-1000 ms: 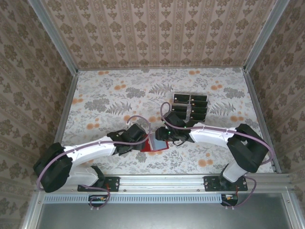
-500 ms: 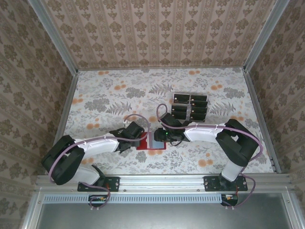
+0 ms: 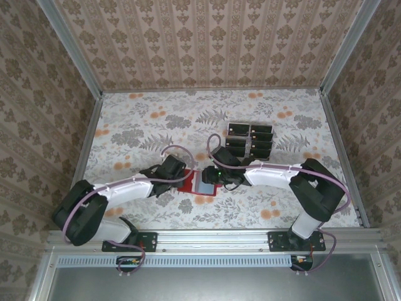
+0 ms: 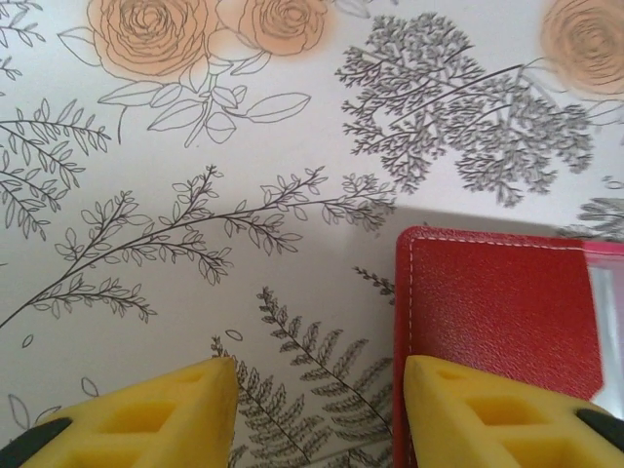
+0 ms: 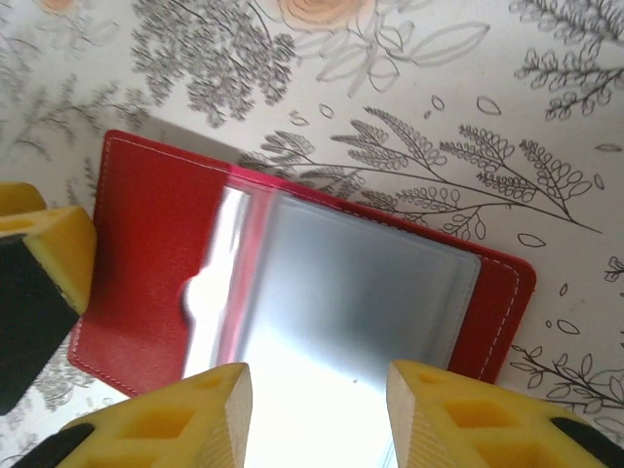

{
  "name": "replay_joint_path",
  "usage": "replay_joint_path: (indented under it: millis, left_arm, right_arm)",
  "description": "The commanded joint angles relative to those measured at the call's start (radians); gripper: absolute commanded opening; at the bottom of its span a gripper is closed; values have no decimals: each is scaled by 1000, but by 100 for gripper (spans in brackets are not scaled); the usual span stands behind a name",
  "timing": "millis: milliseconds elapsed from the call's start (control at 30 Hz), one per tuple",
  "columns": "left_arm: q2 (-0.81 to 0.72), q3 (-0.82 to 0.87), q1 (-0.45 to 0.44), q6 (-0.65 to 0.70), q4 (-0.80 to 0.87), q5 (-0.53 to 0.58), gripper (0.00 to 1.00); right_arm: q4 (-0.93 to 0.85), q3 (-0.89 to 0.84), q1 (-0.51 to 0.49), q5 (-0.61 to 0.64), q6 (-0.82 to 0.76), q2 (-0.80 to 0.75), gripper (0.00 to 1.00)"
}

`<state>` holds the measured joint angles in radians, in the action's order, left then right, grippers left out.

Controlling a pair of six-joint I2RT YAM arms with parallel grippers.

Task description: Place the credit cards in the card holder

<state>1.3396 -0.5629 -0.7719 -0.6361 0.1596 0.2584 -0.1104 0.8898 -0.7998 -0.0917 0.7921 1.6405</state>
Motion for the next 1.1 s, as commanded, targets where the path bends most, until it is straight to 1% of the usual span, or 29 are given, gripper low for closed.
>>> replay_joint_path:
  millis: [0,300,500,733,1067]
  left_arm:
    - [-39,30,-14,-33,36,-12,50]
    - [-24,50,-39,-67,17,-6,50]
    - [-4,68,-53,-86,-8,-7,50]
    - [24,86,-59,-90,-49,-10,50]
    - [-3,98,-66,-76,-77,-13,52]
  right_arm:
    - [-39,35,5,20,9,-38,44]
    - [-37,69,2,4,5,40,47]
    - [-25,59,2,4,10,87,48]
    - [22,65,3,-39,30,154,49]
    - [59,97,-2,-77,63,186,49]
